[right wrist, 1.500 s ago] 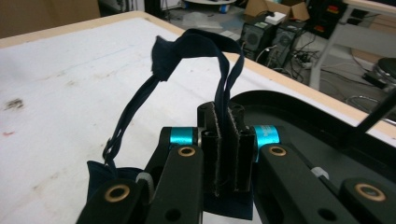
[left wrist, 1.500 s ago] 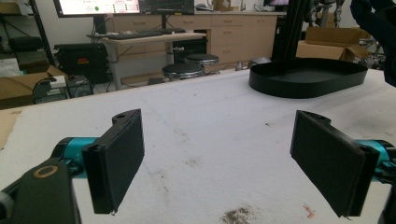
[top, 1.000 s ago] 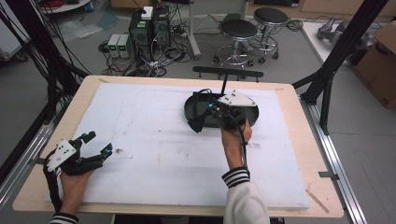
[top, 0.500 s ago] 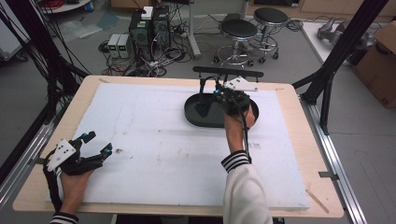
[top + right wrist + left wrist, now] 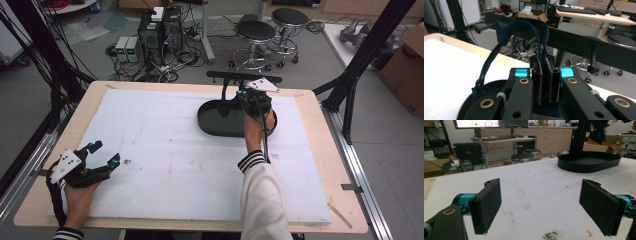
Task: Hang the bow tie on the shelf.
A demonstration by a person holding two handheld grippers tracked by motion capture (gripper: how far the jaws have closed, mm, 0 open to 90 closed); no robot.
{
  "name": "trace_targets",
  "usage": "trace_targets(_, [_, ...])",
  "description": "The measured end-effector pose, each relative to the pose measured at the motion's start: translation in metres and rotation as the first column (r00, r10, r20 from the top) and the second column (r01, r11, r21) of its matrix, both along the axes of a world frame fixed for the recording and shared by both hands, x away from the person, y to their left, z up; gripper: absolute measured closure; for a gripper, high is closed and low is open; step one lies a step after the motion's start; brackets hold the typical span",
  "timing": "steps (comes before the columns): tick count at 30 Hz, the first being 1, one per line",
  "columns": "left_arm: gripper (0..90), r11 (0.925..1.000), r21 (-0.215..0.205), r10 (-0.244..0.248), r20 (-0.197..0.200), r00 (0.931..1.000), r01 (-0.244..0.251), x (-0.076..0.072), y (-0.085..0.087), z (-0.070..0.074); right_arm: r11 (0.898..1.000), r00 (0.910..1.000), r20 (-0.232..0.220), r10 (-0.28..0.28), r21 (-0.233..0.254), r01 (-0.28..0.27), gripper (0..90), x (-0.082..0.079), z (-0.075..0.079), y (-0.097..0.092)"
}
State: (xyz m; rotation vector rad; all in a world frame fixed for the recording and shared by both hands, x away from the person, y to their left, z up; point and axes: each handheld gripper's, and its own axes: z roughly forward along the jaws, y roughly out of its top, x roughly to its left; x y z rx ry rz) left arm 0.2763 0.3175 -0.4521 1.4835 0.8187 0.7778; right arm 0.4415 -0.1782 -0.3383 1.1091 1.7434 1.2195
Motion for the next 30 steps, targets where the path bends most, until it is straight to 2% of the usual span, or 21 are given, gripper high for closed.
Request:
trace_targets(4, [18.3, 1.0000, 0.002, 0.000, 0.001, 1.0000, 0.000, 0.000, 0.000, 0.000, 1.000, 0.9996, -0.029, -0.003, -0.012, 0.002, 85.7, 0.007, -0.005, 0.001])
trace_targets(10, [18.3, 1.0000, 0.004, 0.000, 0.002, 1.0000, 0.000, 0.000, 0.000, 0.000, 1.000, 0.9993, -0.036, -0.012, -0.022, 0.011, 85.7, 0.013, -0.010, 0.001])
trace_targets(13, [18.3, 1.0000, 0.003, -0.001, 0.002, 1.0000, 0.001, 0.000, 0.000, 0.000, 1.000, 0.9983, -0.056, -0.016, -0.012, 0.015, 85.7, 0.018, -0.010, 0.000])
trace_targets(16, [18.3, 1.0000, 0.002, -0.001, 0.002, 1.0000, 0.001, 0.000, 0.000, 0.000, 0.999, 0.9988, -0.045, -0.018, -0.033, 0.017, 85.7, 0.021, -0.008, 0.001])
trace_targets(21, [18.3, 1.0000, 0.005, -0.001, 0.002, 1.0000, 0.001, 0.000, 0.000, 0.000, 0.999, 0.9973, -0.069, -0.028, -0.034, 0.025, 85.2, 0.026, -0.013, -0.001])
trace_targets(30, [18.3, 1.0000, 0.006, -0.004, 0.006, 1.0000, 0.004, -0.001, 0.000, 0.000, 0.999, 0.9958, -0.089, -0.020, -0.043, 0.016, 75.2, 0.028, -0.017, -0.004])
